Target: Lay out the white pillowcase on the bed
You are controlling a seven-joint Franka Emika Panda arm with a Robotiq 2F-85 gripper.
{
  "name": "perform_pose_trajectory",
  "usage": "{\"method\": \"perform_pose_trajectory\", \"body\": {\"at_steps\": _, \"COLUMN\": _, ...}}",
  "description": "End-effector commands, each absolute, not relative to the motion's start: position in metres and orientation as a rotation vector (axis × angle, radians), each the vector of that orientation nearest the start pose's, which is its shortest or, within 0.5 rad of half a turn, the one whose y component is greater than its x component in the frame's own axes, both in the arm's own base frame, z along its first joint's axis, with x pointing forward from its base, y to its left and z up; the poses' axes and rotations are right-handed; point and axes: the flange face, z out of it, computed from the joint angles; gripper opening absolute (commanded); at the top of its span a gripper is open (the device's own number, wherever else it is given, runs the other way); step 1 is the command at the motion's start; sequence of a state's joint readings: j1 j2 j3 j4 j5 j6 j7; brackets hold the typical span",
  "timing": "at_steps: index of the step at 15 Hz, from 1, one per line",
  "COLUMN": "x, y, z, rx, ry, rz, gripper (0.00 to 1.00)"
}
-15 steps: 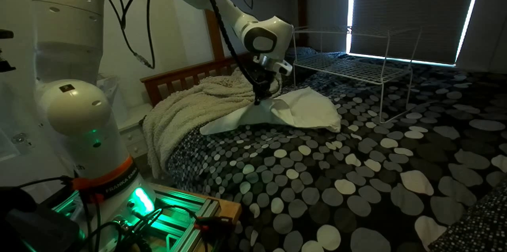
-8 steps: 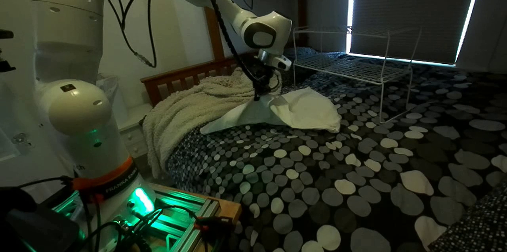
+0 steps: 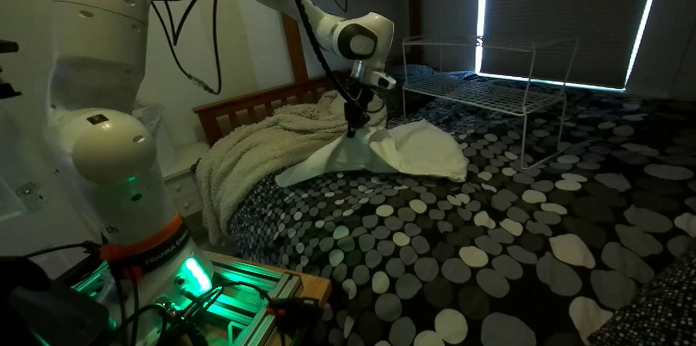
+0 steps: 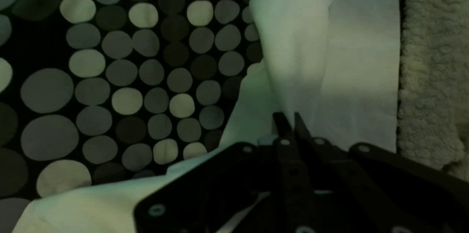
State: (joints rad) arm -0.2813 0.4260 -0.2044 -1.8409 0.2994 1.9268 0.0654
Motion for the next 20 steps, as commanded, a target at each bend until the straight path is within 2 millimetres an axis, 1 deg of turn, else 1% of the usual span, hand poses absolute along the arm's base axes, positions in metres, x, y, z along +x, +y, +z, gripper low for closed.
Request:
{"method": "perform_pose_trajectory", "body": {"at_steps": 1, "x": 0.579, "y": -0.230, "z": 0.270, "rx": -2.745, "ry": 1.002, "rz": 0.680, "gripper": 0.01}}
{"method": "perform_pose_trajectory", "body": {"at_steps": 3, "x": 0.593, "y": -0.212, "z": 0.262, "rx": -2.717, "ry": 0.980, "rz": 0.843, "gripper": 0.01}}
{"method": "perform_pose_trajectory", "body": {"at_steps": 5, "x": 0.603, "y": -0.201, "z": 0.246, "rx": -2.689, "ry": 1.026, "rz": 0.987, "gripper": 0.01}}
{"method": "perform_pose_trajectory", "body": {"at_steps": 7, "x": 0.616, "y": -0.197, "z": 0.226, "rx": -2.695, "ry": 1.129, "rz": 1.014, "gripper": 0.01}}
{"method": "perform_pose_trajectory", "body": {"at_steps": 9, "x": 0.625, "y": -0.196, "z": 0.204, "rx": -2.683, "ry": 1.222, "rz": 1.062, "gripper": 0.01}}
{"method": "perform_pose_trajectory", "body": {"at_steps": 11, "x": 0.636, "y": -0.195, "z": 0.187, "rx": -2.690, "ry": 1.241, "rz": 1.028, "gripper": 0.01}}
{"method": "perform_pose_trajectory", "body": {"at_steps": 12, "x": 0.643, "y": -0.196, "z": 0.179, "rx": -2.698, "ry": 1.241, "rz": 0.984, "gripper": 0.01}}
{"method": "perform_pose_trajectory", "body": {"at_steps": 13, "x": 0.651, "y": -0.198, "z": 0.174, "rx": -2.725, "ry": 1.245, "rz": 0.907, "gripper": 0.01}}
{"method": "perform_pose_trajectory", "body": {"at_steps": 15, "x": 0.663, "y": -0.203, "z": 0.166, "rx": -2.748, "ry": 1.270, "rz": 0.822, "gripper": 0.01}}
{"method": "perform_pose_trajectory", "body": {"at_steps": 16, "x": 0.669, "y": -0.204, "z": 0.163, "rx": -2.756, "ry": 1.275, "rz": 0.781, "gripper": 0.04}}
{"method": "perform_pose_trajectory", "body": {"at_steps": 17, "x": 0.673, "y": -0.206, "z": 0.161, "rx": -2.764, "ry": 1.280, "rz": 0.731, "gripper": 0.29}}
{"method": "perform_pose_trajectory", "body": {"at_steps": 18, "x": 0.678, "y": -0.209, "z": 0.161, "rx": -2.771, "ry": 1.271, "rz": 0.665, "gripper": 0.29}}
{"method": "perform_pose_trajectory", "body": {"at_steps": 19, "x": 0.682, "y": -0.210, "z": 0.162, "rx": -2.773, "ry": 1.268, "rz": 0.628, "gripper": 0.32}}
{"method": "perform_pose_trajectory", "body": {"at_steps": 20, "x": 0.683, "y": -0.212, "z": 0.167, "rx": -2.760, "ry": 1.248, "rz": 0.603, "gripper": 0.39}}
